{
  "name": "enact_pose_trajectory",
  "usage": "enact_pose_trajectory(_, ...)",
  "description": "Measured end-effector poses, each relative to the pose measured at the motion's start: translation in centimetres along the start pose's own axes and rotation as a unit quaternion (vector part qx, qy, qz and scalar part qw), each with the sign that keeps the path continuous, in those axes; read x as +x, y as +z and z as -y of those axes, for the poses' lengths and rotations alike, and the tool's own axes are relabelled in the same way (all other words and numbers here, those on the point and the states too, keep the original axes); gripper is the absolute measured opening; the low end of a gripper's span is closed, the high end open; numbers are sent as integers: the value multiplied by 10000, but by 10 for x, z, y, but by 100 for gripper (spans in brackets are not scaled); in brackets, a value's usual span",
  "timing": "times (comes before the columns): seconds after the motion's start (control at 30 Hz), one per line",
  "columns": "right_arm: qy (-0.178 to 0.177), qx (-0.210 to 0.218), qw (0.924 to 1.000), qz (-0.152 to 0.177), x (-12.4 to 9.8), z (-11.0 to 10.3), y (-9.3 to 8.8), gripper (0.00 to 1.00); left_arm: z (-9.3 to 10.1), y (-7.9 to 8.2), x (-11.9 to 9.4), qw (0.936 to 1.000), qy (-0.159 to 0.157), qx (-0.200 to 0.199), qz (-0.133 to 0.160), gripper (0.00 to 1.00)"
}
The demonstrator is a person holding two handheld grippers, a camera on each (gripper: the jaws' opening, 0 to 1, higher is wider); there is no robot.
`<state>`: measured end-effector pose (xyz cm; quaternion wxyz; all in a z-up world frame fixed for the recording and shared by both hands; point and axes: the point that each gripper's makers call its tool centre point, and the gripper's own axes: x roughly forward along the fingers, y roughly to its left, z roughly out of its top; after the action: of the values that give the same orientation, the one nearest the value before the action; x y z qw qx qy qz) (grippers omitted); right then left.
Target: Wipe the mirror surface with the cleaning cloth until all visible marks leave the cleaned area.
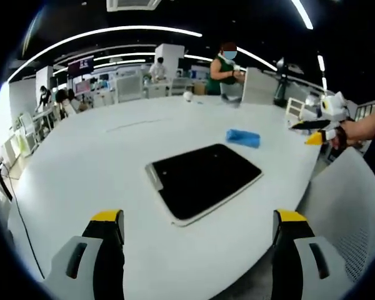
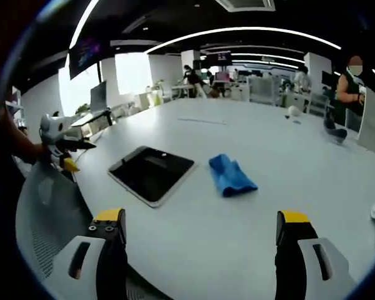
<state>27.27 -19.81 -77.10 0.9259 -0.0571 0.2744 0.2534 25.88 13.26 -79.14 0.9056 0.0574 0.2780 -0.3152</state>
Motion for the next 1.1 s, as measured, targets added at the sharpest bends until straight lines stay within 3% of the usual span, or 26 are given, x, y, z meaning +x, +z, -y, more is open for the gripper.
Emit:
enact_pose_trajectory(0.1, -119, -59, 9998, 118, 1, 8, 4, 100, 7, 5, 0, 9997, -195, -33, 132, 99)
enact_pose_trajectory(0.17, -167, 131, 9998, 59, -1, 12, 1, 100, 8, 5, 0, 9997, -209, -22, 121, 99)
enact_pose_trajectory(0.4, -164, 47, 9999, 19, -6, 10, -5, 100, 4, 6, -1, 9995, -138, -182, 201, 99)
enact_pose_trajectory(0.83, -429, 394, 9982, 168, -18, 21, -9, 100, 9, 0, 2, 9997, -243, -26, -4, 99)
enact_pose_trajectory(1.1, -409, 301, 9987, 59, -17, 17, -6, 100, 9, -4, 2, 9996, -273, 61, -46, 99)
